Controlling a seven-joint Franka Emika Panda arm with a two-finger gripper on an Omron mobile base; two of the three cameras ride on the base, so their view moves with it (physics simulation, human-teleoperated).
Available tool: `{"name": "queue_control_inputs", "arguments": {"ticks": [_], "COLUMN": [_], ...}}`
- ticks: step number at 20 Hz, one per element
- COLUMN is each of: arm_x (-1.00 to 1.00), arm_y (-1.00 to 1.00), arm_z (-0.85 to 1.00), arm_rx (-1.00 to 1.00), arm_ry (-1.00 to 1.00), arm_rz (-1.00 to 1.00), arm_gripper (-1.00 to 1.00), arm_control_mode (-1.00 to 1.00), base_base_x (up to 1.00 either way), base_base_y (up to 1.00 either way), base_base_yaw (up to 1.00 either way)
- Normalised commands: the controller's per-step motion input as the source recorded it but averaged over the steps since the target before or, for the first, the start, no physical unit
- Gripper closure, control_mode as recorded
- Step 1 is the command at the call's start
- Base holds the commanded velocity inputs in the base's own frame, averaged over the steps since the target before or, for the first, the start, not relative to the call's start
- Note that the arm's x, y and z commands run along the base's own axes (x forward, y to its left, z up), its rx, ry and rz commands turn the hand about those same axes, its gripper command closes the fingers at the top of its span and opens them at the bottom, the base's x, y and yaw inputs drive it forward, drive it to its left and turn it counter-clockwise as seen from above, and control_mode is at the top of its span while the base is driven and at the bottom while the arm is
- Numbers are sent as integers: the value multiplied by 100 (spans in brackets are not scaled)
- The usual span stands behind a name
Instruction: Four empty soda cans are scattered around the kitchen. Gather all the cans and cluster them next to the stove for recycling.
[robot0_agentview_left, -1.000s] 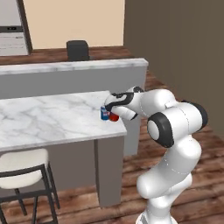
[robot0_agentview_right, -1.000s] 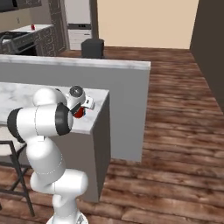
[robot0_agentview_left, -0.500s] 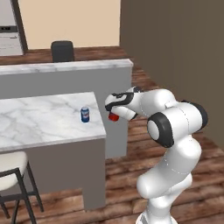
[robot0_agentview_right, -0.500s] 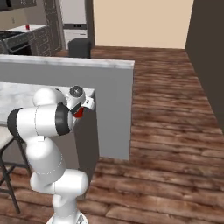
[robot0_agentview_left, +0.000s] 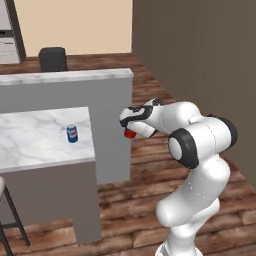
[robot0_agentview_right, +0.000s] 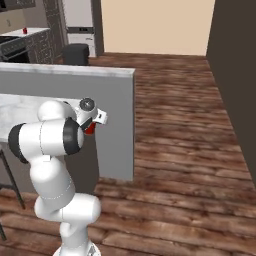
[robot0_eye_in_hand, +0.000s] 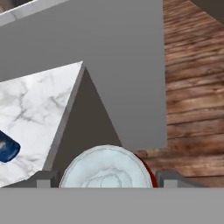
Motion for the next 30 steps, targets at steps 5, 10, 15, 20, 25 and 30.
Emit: {"name": "queue_control_inputs", "arguments": {"ticks": [5, 10, 15, 20, 25, 30], "arm_x": [0, 0, 0, 0, 0, 0], "arm_y": [0, 0, 0, 0, 0, 0], "arm_z": [0, 0, 0, 0, 0, 0], "arm_rx": [0, 0, 0, 0, 0, 0], "arm_ry": [0, 0, 0, 0, 0, 0], "arm_rz": [0, 0, 0, 0, 0, 0], "arm_gripper": [100, 100, 100, 100, 100, 100], "arm_control_mode": [100, 100, 100, 100, 100, 100], "base_base_x": [2, 5, 1, 4, 16, 46], "base_base_y": [-57, -55, -54, -51, -44, -24], "base_base_yaw": [0, 0, 0, 0, 0, 0]}}
